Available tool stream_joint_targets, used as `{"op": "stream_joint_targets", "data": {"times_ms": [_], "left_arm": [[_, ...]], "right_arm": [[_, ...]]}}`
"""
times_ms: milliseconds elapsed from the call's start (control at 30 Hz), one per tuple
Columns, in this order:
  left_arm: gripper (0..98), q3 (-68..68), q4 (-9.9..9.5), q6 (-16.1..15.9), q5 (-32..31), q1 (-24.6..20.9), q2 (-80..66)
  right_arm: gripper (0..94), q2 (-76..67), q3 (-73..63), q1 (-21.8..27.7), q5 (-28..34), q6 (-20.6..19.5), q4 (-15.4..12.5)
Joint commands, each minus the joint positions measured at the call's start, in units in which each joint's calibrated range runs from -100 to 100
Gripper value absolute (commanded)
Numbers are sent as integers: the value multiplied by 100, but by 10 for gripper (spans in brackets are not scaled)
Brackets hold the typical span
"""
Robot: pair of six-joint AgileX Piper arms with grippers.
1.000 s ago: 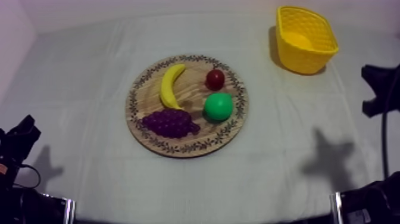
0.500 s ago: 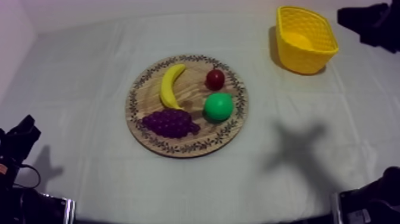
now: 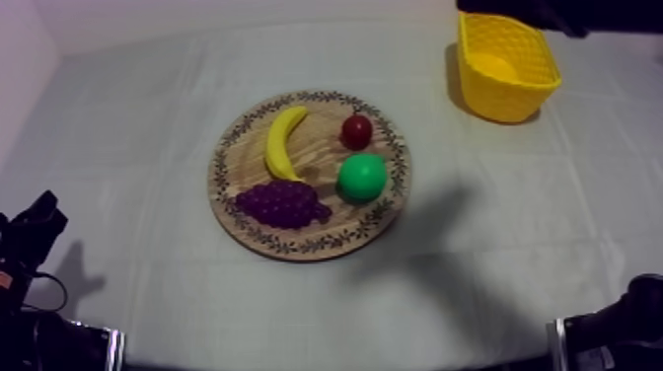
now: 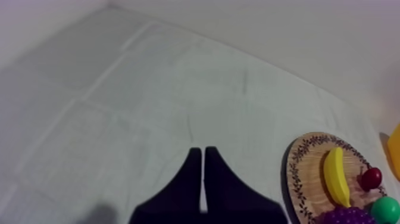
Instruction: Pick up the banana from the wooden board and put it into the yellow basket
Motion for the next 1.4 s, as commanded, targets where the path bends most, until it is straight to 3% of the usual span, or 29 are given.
{"op": "stream_joint_targets", "data": {"times_ms": [0,200,367,933,1200,1367], "left_arm": [[1,-1,-3,0,0,-2,-5],[1,-1,-3,0,0,-2,-5],[1,-1,-3,1,0,-2,-5],[1,-1,-3,0,0,-2,-5],[1,-1,-3,1,0,-2,-5],[1,-1,-3,0,0,-2,-5]], "right_arm": [[25,397,-503,1,92,78,-109],[26,1380,-1105,162,156,388,-642],[26,2091,-1440,158,125,341,-783],[31,3830,-1792,-142,-144,-729,-546],[37,4435,-2000,-256,-50,-1180,-171],[138,4660,-2313,-298,92,-1174,-53]]}}
